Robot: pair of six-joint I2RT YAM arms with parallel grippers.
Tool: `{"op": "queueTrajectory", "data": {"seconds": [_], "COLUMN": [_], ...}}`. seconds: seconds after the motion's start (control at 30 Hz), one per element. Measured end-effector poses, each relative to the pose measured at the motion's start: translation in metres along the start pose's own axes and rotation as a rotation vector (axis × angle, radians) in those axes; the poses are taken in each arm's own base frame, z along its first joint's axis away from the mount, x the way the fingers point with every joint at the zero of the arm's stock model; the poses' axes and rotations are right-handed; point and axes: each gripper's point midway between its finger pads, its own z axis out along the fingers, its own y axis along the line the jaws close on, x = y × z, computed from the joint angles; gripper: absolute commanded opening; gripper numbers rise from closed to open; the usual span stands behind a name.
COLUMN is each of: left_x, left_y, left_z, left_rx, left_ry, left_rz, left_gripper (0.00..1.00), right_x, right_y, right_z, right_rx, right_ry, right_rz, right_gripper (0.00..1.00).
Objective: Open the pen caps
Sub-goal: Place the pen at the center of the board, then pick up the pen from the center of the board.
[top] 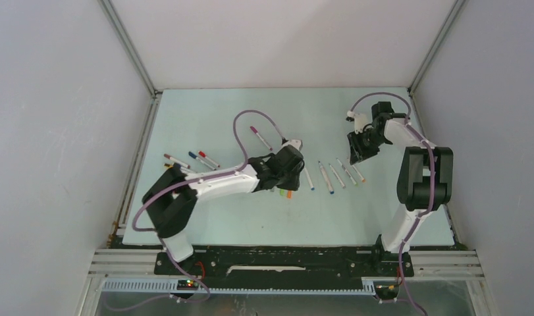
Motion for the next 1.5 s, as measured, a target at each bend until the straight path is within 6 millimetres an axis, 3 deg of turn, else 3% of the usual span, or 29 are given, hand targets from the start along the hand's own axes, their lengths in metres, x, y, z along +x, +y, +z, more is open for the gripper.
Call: {"op": "queueTrajectory", "data": {"seconds": [0.1,0.2,0.27,0.37,0.4,0.6,0.8,0.87,1.0,1.17,1.27,1.33,1.4,1.5], "left_x": [-0.024,-0.046,-0.061,-0.084,-0.090,-0.123,-0.143,-0.143,-0.129,-0.114,-0.100,-0.089,-0.073,-0.051], "left_y": [-0.008,-0.006,0.000,0.015,0.020,0.066,0.112,0.120,0.131,0.147,0.153,0.157,0.164,0.174], "left_z": [-0.026,-0.048,-0.061,-0.078,-0.082,-0.093,-0.092,-0.092,-0.103,-0.150,-0.175,-0.182,-0.182,-0.178], "left_rx": [0.054,0.056,0.033,-0.026,-0.048,-0.168,-0.196,-0.197,-0.185,-0.169,-0.149,-0.142,-0.145,-0.161], "left_ry": [-0.106,-0.212,-0.287,-0.400,-0.433,-0.550,-0.558,-0.556,-0.535,-0.602,-0.662,-0.680,-0.679,-0.665], "left_rz": [0.007,0.025,0.044,0.073,0.078,0.011,-0.140,-0.167,-0.184,-0.216,-0.248,-0.268,-0.292,-0.320], "left_gripper": [0.40,0.50,0.64,0.94,0.99,1.00,1.00,1.00,1.00,1.00,1.00,1.00,1.00,1.00], "right_x": [-0.005,-0.010,-0.013,-0.020,-0.022,-0.026,-0.027,-0.028,-0.039,-0.061,-0.104,-0.133,-0.161,-0.183], "right_y": [0.007,0.015,0.022,0.032,0.035,0.055,0.071,0.083,0.137,0.201,0.226,0.239,0.249,0.257], "right_z": [-0.008,-0.018,-0.025,-0.038,-0.042,-0.062,-0.062,-0.057,-0.039,-0.003,0.020,0.036,0.055,0.083], "right_rx": [-0.019,-0.043,-0.062,-0.084,-0.092,-0.135,-0.184,-0.209,-0.289,-0.336,-0.315,-0.287,-0.242,-0.162], "right_ry": [-0.028,-0.060,-0.084,-0.133,-0.149,-0.226,-0.246,-0.245,-0.232,-0.166,-0.155,-0.161,-0.176,-0.180], "right_rz": [-0.014,-0.034,-0.048,-0.075,-0.084,-0.134,-0.166,-0.196,-0.339,-0.459,-0.463,-0.454,-0.436,-0.404], "right_gripper": [0.38,0.38,0.38,0.38,0.38,0.38,0.38,0.38,0.41,0.42,0.46,0.47,0.49,0.50]}}
